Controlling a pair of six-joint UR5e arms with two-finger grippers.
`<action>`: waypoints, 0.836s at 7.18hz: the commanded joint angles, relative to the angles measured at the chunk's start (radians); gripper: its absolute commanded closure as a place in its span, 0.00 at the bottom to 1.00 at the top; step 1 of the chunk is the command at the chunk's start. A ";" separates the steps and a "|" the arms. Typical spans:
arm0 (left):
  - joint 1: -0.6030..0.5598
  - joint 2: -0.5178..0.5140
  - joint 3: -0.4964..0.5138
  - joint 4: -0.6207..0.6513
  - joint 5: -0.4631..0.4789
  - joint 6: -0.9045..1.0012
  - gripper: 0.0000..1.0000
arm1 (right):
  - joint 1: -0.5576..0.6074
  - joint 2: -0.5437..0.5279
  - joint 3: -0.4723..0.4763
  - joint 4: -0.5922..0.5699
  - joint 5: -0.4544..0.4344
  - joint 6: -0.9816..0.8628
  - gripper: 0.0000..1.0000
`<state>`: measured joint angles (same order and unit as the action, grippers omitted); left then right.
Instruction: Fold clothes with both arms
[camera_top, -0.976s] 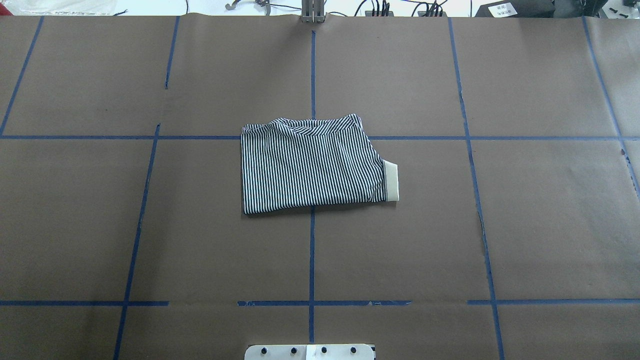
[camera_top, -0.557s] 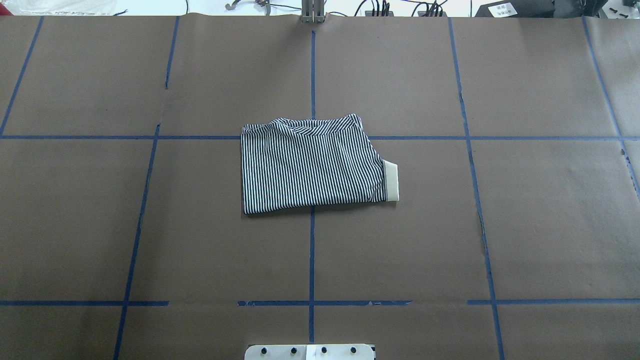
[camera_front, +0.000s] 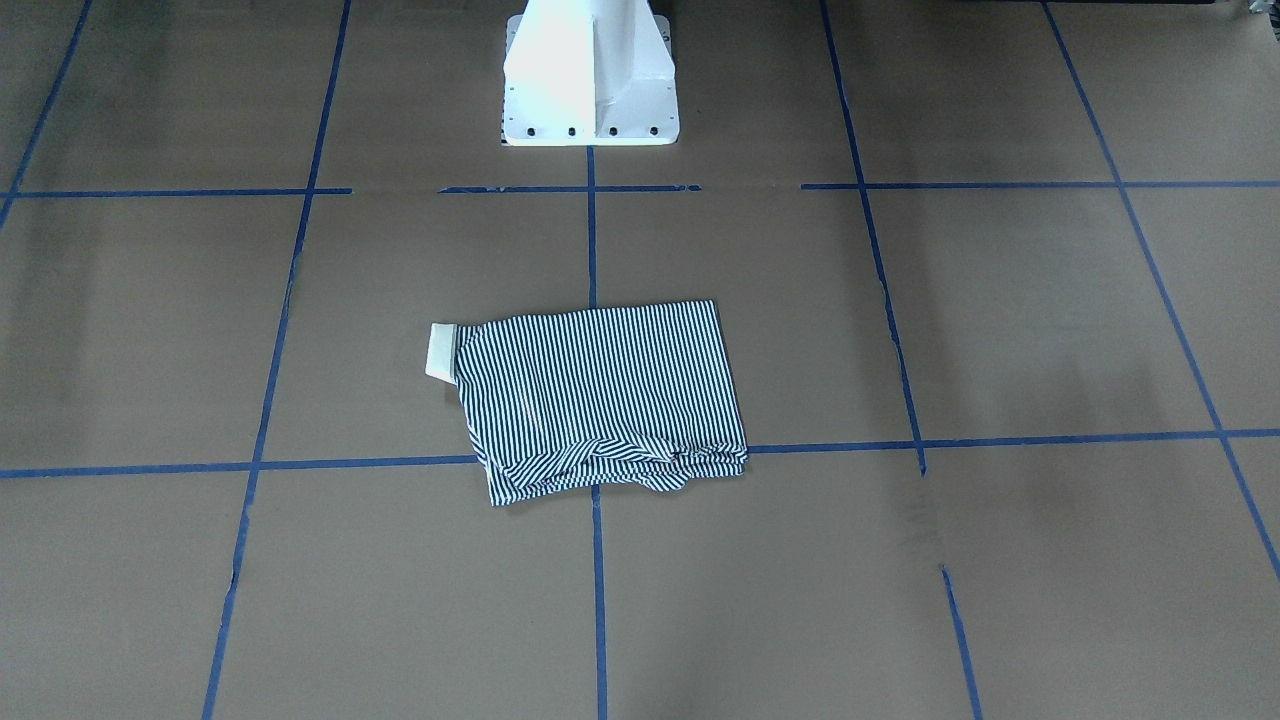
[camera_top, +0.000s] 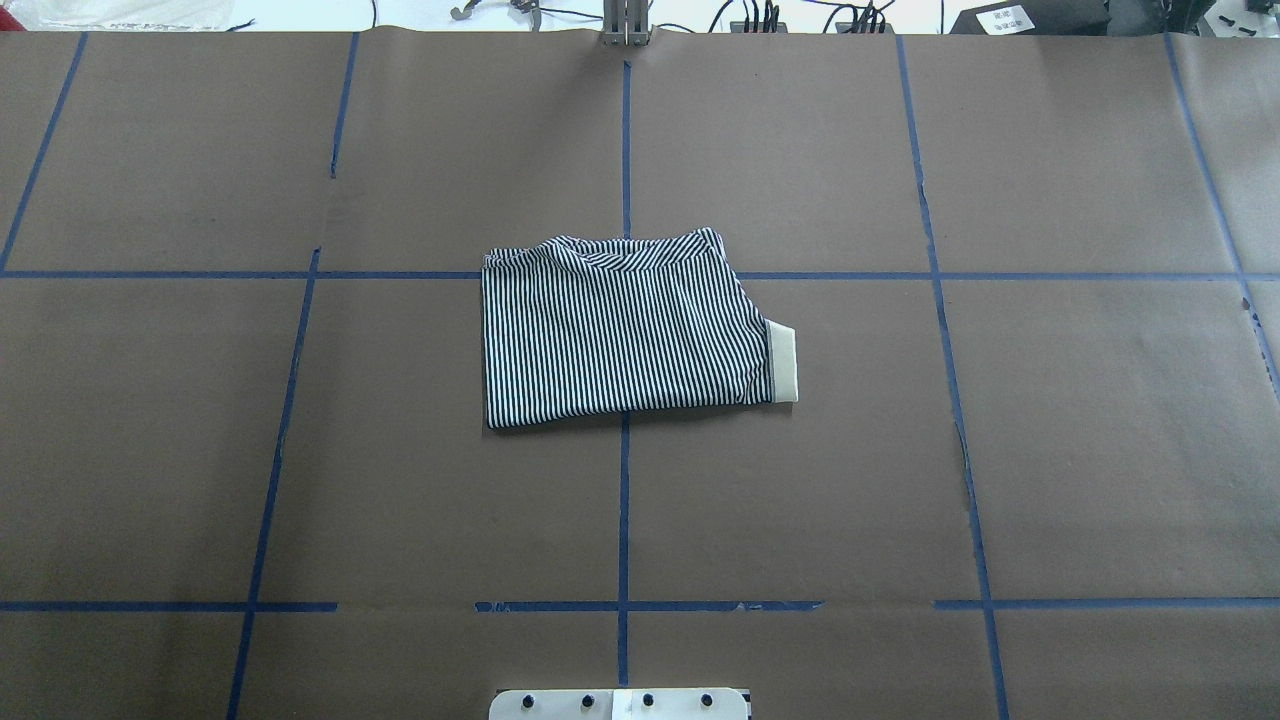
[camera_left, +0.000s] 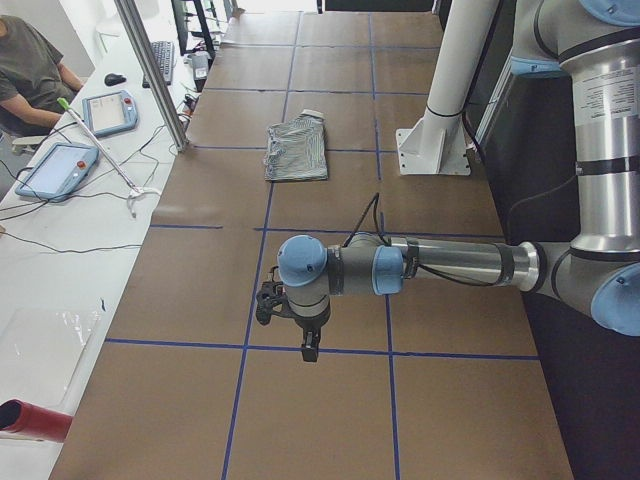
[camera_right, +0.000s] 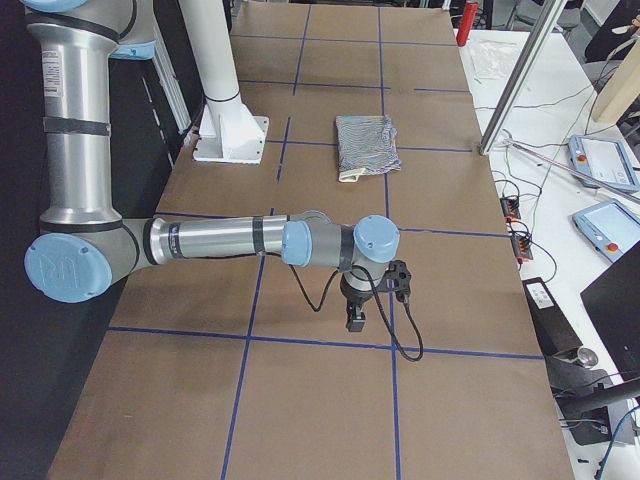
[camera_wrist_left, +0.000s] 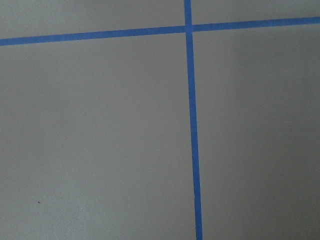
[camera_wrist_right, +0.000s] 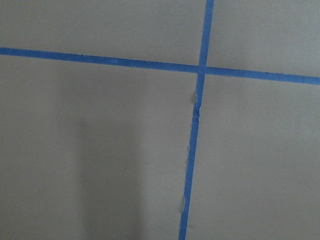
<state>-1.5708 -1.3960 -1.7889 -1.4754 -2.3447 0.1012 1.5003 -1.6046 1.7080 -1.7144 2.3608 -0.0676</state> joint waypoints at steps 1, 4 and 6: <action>0.000 0.000 -0.003 -0.002 -0.001 0.000 0.00 | 0.001 0.000 0.001 -0.001 0.000 0.000 0.00; 0.000 -0.001 -0.007 -0.003 0.001 0.000 0.00 | 0.001 -0.003 0.005 -0.001 0.002 -0.003 0.00; 0.000 -0.006 -0.009 -0.005 -0.001 0.000 0.00 | 0.001 -0.012 0.024 0.001 -0.003 -0.009 0.00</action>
<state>-1.5708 -1.3985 -1.7987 -1.4791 -2.3443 0.1013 1.5018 -1.6128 1.7241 -1.7140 2.3606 -0.0729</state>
